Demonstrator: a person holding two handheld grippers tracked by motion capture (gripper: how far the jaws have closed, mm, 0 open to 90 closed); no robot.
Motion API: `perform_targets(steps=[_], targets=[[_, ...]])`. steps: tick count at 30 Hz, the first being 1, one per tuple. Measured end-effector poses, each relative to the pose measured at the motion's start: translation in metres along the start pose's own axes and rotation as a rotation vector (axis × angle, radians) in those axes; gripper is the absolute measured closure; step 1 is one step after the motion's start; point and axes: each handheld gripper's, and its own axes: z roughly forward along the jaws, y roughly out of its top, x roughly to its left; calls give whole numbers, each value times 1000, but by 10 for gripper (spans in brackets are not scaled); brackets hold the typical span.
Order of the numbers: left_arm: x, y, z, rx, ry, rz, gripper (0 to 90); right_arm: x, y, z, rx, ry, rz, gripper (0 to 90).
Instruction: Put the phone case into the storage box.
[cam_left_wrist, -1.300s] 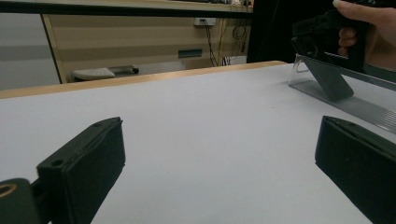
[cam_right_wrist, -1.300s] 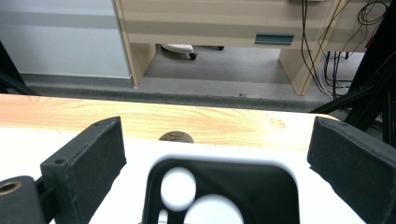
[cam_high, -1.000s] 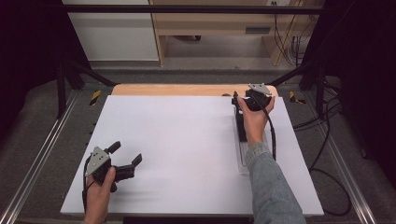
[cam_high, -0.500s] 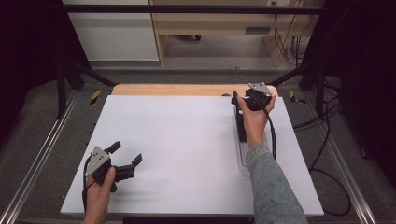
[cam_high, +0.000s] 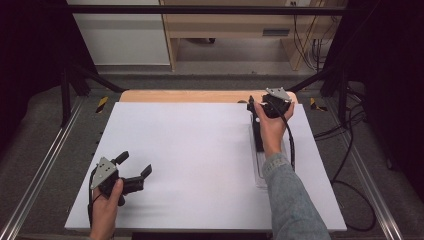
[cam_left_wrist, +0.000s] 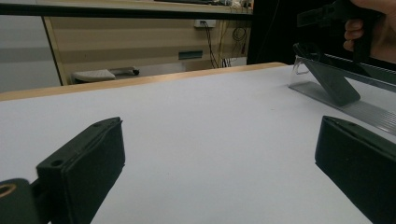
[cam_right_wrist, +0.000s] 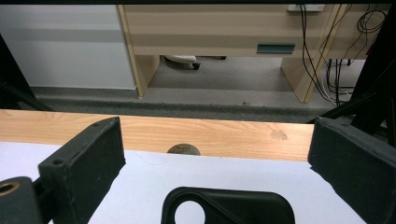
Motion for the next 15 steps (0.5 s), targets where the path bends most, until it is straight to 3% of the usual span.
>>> perform_targets(steps=[15], targets=[[8,1,-4,-13,12,-21,14,-1,16,-21,-3,65,36,39]])
